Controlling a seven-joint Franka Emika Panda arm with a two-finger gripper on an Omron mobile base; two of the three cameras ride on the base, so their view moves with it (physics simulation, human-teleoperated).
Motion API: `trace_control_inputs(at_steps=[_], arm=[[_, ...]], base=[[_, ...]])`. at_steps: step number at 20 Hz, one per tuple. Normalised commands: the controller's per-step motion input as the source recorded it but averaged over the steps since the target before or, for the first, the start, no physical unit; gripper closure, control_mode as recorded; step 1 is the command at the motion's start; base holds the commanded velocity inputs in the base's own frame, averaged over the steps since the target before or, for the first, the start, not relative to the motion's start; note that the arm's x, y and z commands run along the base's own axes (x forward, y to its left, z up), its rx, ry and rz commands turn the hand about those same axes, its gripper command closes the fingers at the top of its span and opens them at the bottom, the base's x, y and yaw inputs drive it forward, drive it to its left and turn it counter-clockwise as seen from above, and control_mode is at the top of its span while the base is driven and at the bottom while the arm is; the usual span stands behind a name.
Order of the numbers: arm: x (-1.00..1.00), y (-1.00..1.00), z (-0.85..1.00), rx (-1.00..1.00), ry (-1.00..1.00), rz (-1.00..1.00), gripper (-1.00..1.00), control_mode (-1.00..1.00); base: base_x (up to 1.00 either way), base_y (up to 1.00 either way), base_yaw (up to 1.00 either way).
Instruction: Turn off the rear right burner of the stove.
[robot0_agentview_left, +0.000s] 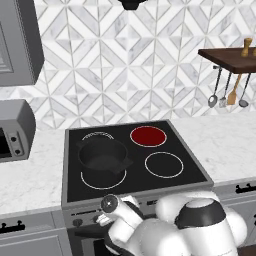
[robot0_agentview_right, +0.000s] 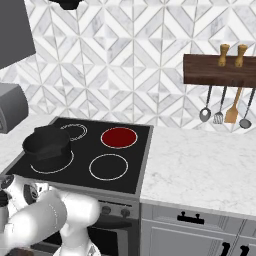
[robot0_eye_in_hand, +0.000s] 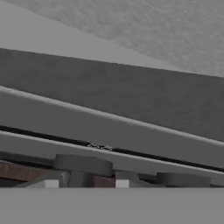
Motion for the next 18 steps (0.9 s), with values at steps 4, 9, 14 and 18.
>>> trace_control_inputs(at_steps=[4, 9, 14, 18], arm=[[0.0, -0.23, 0.18, 0.57, 0.0, -0.15, 1.0, -1.0], [0.0, -0.21, 0.04, 0.54, 0.0, -0.22, 1.0, -1.0], [0.0, -0.15, 0.0, 0.25, 0.01, -0.26, 1.0, -1.0], [0.0, 0.0, 0.0, 0.0, 0.0, 0.0, 1.0, -1.0]], base=[[0.0, 0.0, 0.0], [0.0, 0.0, 0.0], [0.0, 0.0, 0.0], [0.0, 0.0, 0.0]])
